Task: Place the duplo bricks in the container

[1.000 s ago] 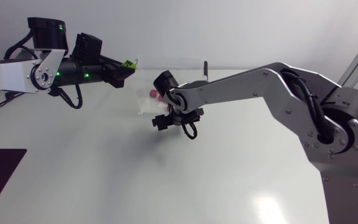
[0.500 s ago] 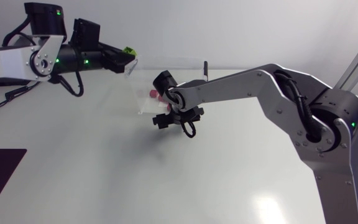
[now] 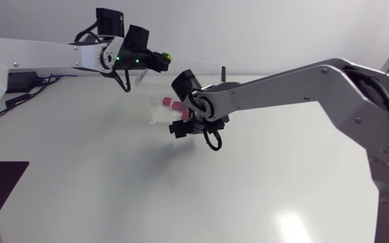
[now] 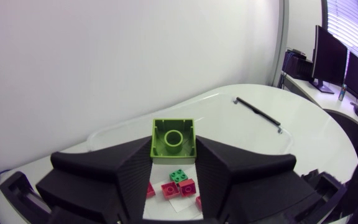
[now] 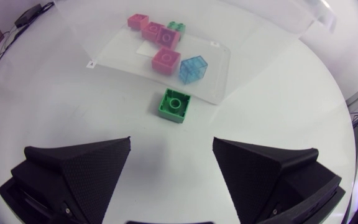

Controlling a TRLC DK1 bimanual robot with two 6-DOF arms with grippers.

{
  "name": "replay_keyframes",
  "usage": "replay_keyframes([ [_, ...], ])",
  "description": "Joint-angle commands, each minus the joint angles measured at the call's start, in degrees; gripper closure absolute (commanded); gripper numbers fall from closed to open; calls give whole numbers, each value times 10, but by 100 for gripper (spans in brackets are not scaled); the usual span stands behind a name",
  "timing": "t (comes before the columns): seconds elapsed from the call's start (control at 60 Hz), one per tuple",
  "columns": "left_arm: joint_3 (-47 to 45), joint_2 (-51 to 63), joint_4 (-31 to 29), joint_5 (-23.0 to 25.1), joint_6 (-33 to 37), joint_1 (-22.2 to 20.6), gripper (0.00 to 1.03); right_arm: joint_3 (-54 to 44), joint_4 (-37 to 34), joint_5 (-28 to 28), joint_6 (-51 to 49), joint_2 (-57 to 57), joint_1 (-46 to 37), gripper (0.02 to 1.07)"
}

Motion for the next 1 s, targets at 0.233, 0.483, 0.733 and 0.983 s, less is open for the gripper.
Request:
replay_keyframes([
  [0.233,41,37,-24,-38,-15,-18,31,-69,16,0,-19,-132,-46,10],
  [0.483,-22,-33,-50,-51,-54,-31,29,-105,16,-15,-39,-233,-95,10],
  [0.733,-158,-111,-91,-51,-98,-76,29,-156,25,-35,-48,-283,-135,10],
  [0.983,-211,-103,-112,-63,-125,-136,29,-181,32,-36,-50,-294,-147,10],
])
